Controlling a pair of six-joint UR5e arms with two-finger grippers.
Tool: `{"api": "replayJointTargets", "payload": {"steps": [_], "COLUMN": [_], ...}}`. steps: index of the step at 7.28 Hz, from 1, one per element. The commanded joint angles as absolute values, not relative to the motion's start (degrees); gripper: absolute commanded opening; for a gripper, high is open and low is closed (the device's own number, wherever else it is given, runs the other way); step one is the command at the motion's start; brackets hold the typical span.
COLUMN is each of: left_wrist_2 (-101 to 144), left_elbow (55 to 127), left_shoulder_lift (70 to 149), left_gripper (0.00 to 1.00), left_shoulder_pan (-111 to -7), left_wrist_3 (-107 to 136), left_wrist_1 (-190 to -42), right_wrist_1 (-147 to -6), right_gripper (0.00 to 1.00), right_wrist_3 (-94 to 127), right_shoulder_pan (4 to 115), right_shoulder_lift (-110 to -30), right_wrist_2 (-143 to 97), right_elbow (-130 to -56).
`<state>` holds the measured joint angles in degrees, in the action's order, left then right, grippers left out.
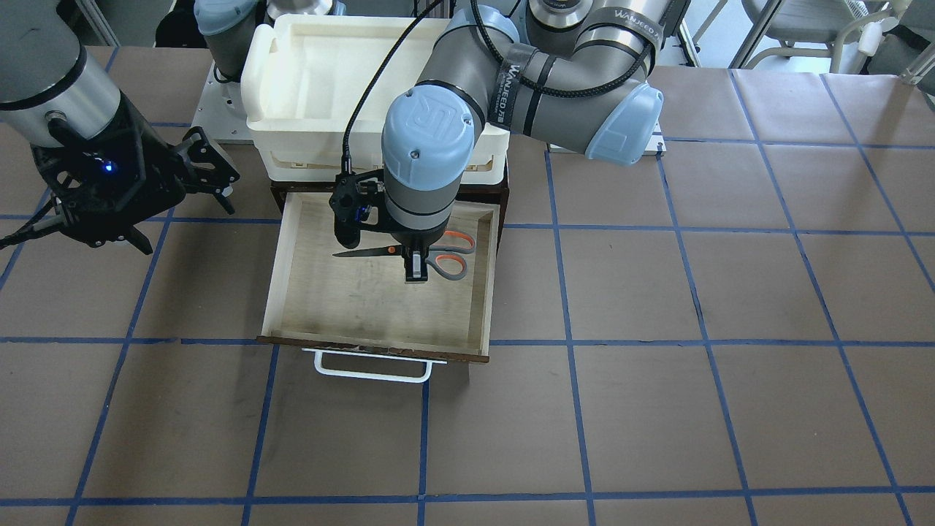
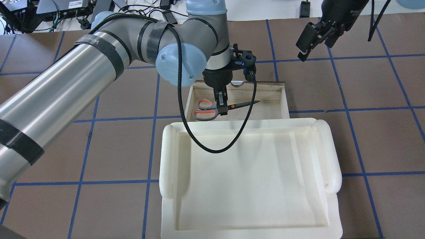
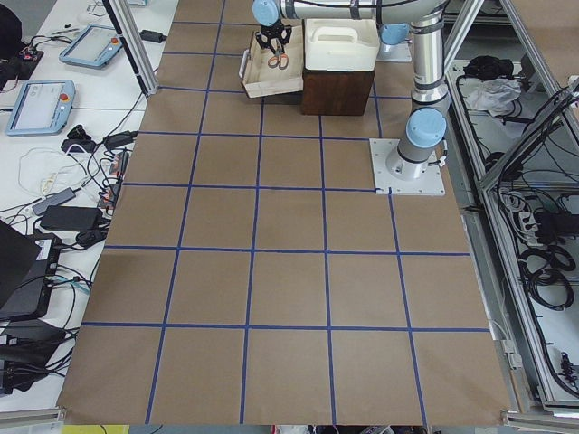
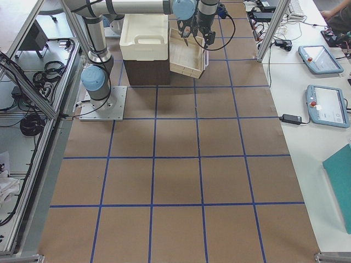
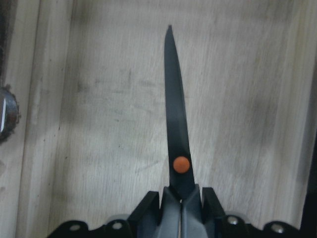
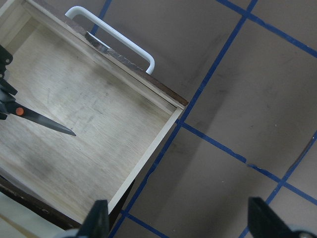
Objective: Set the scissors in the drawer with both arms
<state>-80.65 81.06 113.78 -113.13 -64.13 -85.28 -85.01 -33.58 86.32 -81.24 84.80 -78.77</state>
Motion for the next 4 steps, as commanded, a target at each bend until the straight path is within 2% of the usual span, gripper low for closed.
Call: {"api": "replayJointTargets", "payload": {"steps": [1, 4], "left_wrist_2": [-80.33, -77.96], "left_elbow": [81.12, 82.43], "left_shoulder_lift": [115.13, 115.83], "left_gripper": [0.00, 0.00], "left_shoulder_pan": [-115.30, -116.10], "left_wrist_3": [-63.90, -64.25], "left_wrist_1": [-84.99, -85.08], "right_wrist_1": [-85.87, -86.04], "right_gripper": [1.00, 1.00], "right_wrist_3": [-30.17, -26.63], "right_shoulder_pan": [86.48, 86.57], "right_shoulder_lift": [-81.30, -80.95], "right_wrist_2": [84.73, 84.81], "right_elbow": [-78.93, -78.93]}}
